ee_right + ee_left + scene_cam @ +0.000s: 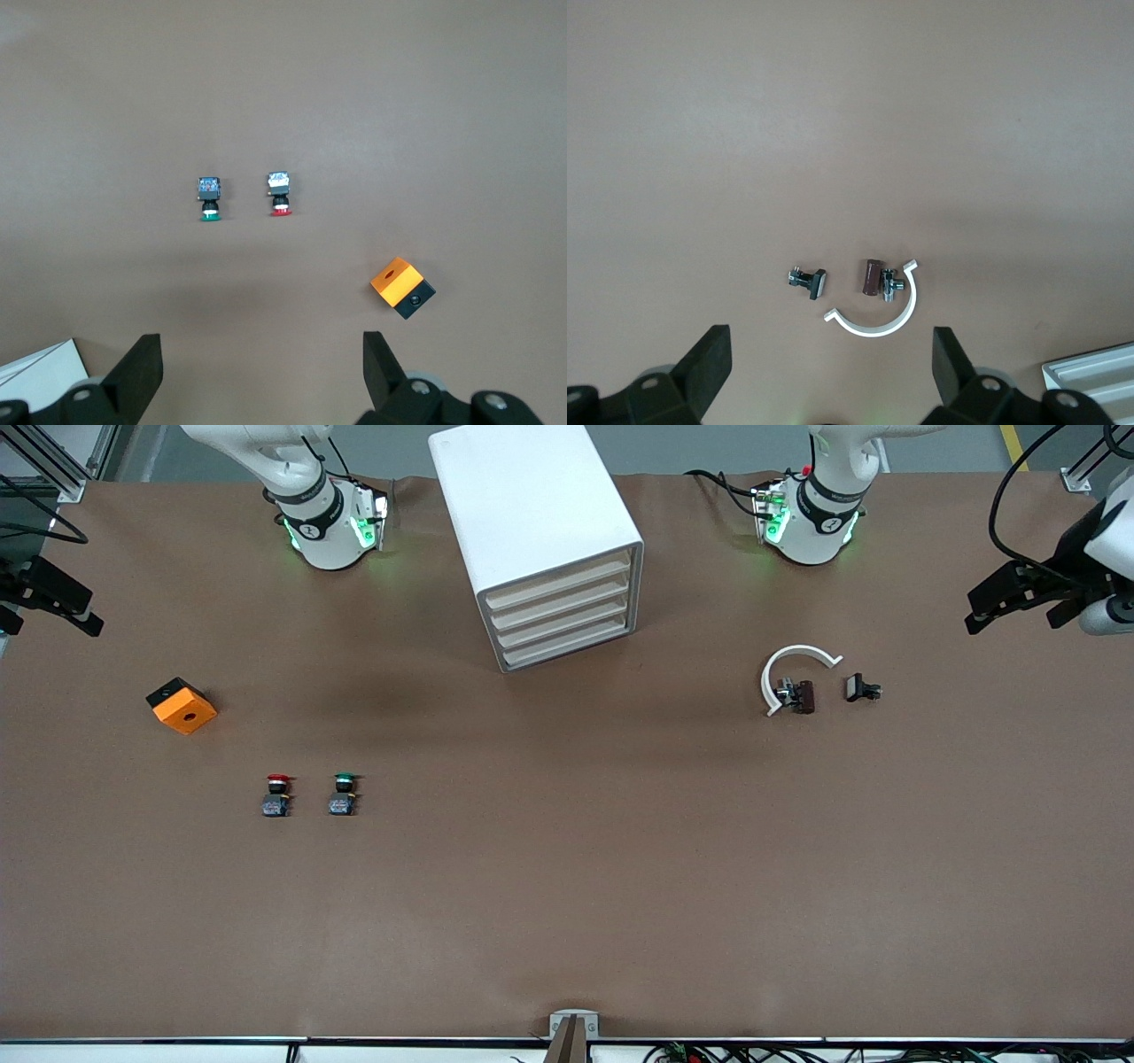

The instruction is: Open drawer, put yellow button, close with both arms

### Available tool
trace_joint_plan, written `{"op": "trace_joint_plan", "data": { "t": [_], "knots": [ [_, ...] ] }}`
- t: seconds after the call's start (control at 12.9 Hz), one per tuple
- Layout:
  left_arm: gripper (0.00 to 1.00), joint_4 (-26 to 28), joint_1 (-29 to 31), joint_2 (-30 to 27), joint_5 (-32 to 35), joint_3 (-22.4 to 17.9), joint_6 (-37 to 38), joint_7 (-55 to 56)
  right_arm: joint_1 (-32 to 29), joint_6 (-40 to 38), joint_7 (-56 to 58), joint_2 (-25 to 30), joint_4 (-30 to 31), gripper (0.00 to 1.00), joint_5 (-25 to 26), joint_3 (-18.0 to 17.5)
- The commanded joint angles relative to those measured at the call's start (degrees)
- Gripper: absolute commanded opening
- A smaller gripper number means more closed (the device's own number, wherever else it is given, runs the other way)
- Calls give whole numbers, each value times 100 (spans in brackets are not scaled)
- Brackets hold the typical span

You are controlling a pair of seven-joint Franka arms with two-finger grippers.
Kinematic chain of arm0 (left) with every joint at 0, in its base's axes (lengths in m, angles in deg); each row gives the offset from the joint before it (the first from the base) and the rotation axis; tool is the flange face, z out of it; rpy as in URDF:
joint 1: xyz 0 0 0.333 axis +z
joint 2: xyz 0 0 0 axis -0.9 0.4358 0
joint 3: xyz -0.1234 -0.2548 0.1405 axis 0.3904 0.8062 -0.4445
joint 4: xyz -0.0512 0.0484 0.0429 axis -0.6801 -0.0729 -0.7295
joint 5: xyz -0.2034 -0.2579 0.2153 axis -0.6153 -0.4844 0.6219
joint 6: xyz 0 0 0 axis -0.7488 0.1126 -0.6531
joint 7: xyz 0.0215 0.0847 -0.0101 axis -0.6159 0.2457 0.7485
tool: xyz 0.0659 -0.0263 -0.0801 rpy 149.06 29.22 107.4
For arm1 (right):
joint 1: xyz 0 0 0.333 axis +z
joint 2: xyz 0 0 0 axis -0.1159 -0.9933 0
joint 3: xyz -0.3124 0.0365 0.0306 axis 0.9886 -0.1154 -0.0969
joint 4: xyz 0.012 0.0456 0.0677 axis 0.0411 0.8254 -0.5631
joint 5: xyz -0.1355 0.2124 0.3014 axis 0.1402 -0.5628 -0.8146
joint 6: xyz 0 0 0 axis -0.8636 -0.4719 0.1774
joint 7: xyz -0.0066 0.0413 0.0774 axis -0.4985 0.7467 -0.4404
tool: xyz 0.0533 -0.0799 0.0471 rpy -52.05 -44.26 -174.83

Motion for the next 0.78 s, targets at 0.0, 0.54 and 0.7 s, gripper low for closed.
{"op": "trace_joint_plan", "data": {
  "t": [0.0,0.54,0.7],
  "knots": [
    [100,-233,25,116,88,11,106,-11,-29,-93,51,81,48,100,63,2],
    [100,-242,-10,143,79,64,124,-2,-20,-84,69,81,22,100,72,2],
    [100,-242,-27,143,79,64,124,-2,-20,-84,69,81,22,100,72,2]
  ]
}}
